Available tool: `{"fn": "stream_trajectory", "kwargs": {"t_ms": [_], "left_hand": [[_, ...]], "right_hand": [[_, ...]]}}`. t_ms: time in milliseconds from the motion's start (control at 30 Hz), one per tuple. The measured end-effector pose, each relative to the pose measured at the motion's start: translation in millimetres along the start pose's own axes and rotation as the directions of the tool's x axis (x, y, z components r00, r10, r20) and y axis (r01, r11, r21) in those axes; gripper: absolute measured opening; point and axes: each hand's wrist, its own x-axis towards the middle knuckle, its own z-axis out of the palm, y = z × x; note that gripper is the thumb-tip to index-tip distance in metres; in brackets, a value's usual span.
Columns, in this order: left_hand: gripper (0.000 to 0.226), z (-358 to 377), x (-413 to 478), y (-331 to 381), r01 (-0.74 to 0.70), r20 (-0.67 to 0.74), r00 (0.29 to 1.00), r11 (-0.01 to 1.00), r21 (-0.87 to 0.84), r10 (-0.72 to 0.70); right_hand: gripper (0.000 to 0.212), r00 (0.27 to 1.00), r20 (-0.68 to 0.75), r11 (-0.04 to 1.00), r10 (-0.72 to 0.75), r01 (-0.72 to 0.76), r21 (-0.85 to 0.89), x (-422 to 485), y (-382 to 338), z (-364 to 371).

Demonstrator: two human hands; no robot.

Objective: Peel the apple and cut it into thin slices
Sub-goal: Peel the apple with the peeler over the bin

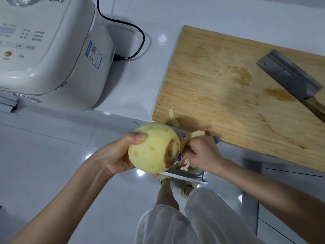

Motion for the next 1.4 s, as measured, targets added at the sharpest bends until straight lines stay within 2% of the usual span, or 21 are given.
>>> {"fn": "stream_trajectory", "kwargs": {"t_ms": [67, 167, 200, 267, 333, 367, 400, 467, 500, 533, 567, 600, 633, 667, 733, 800, 867, 1000, 1100, 1233, 1400], "left_hand": [[0.088, -3, 2, 0, -0.036, -0.032, 0.999, 0.999, 0.024, 0.037], [0.098, -8, 6, -7, -0.080, -0.089, 0.992, 0.994, 0.078, 0.087], [0.102, -9, 7, -9, -0.080, -0.111, 0.990, 0.994, 0.072, 0.088], [0.105, -11, 9, -13, -0.075, -0.154, 0.985, 0.996, 0.041, 0.080], [0.105, -14, 11, -15, -0.072, -0.160, 0.984, 0.997, 0.036, 0.077], [0.106, -15, 11, -16, -0.071, -0.156, 0.985, 0.997, 0.038, 0.077], [0.106, -16, 11, -17, -0.069, -0.158, 0.985, 0.997, 0.041, 0.075], [0.106, -19, 12, -19, -0.065, -0.164, 0.984, 0.996, 0.055, 0.073], [0.105, -20, 13, -20, -0.065, -0.163, 0.984, 0.996, 0.060, 0.074], [0.103, -20, 13, -20, -0.067, -0.160, 0.984, 0.996, 0.063, 0.076], [0.103, -21, 14, -21, -0.068, -0.153, 0.985, 0.995, 0.068, 0.078], [0.102, -20, 14, -20, -0.067, -0.142, 0.987, 0.994, 0.082, 0.078], [0.100, -19, 15, -20, -0.065, -0.125, 0.989, 0.992, 0.107, 0.078], [0.096, -18, 15, -19, -0.061, -0.105, 0.992, 0.989, 0.137, 0.076], [0.081, -15, 16, -16, -0.048, -0.061, 0.996, 0.977, 0.206, 0.062], [0.075, -14, 17, -14, -0.031, -0.030, 0.999, 0.968, 0.250, 0.040], [0.084, -15, 15, -14, -0.031, -0.017, 0.999, 0.969, 0.246, 0.036], [0.113, -26, 15, -17, -0.032, -0.115, 0.993, 0.997, 0.074, 0.040], [0.128, -29, 21, -19, 0.007, -0.145, 0.989, 0.999, 0.031, -0.003], [0.114, -19, 27, -23, -0.008, -0.081, 0.997, 0.997, -0.076, 0.002], [0.105, -16, 29, -24, -0.027, -0.054, 0.998, 0.994, -0.102, 0.022]], "right_hand": [[0.025, 0.977, 0.137, 0.987, 0.161, -0.162, -0.004, -3, -1, 6], [0.031, 0.853, 0.358, 0.901, 0.380, -0.428, 0.065, -1, -4, 8], [0.032, 0.778, 0.443, 0.817, 0.446, -0.556, 0.152, 0, -6, 8], [0.028, 0.563, 0.662, 0.530, 0.495, -0.799, 0.283, 4, -7, 5], [0.030, 0.362, 0.842, 0.296, 0.401, -0.921, 0.254, 6, -5, -1], [0.033, 0.305, 0.888, 0.228, 0.344, -0.945, 0.237, 6, -4, -4], [0.035, 0.291, 0.903, 0.187, 0.316, -0.952, 0.241, 6, -5, -7], [0.032, 0.354, 0.864, 0.174, 0.359, -0.935, 0.310, 6, -12, -14], [0.027, 0.449, 0.790, 0.227, 0.418, -0.893, 0.388, 6, -18, -17], [0.026, 0.585, 0.660, 0.347, 0.471, -0.811, 0.471, 6, -24, -20], [0.026, 0.739, 0.484, 0.527, 0.469, -0.674, 0.518, 7, -31, -23], [0.025, 0.878, 0.276, 0.732, 0.391, -0.478, 0.486, 8, -38, -25], [0.024, 0.965, 0.064, 0.897, 0.254, -0.260, 0.358, 10, -44, -28], [0.023, 0.991, -0.091, 0.979, 0.093, -0.075, 0.188, 13, -47, -32], [0.023, 0.959, -0.186, 0.977, -0.213, 0.202, -0.073, 21, -48, -36], [0.024, 0.924, -0.131, 0.929, -0.360, 0.343, -0.137, 28, -43, -37], [0.025, 0.932, -0.086, 0.934, -0.351, 0.341, -0.109, 33, -32, -38], [0.032, 0.992, -0.029, 0.992, -0.121, 0.120, -0.040, 28, -11, -41], [0.026, 0.988, -0.142, 0.996, -0.065, 0.073, 0.056, 25, -20, -41], [0.023, 0.924, -0.333, 0.983, -0.186, 0.178, -0.055, 27, -51, -39], [0.023, 0.923, -0.345, 0.985, -0.171, 0.166, -0.044, 28, -49, -36]]}}
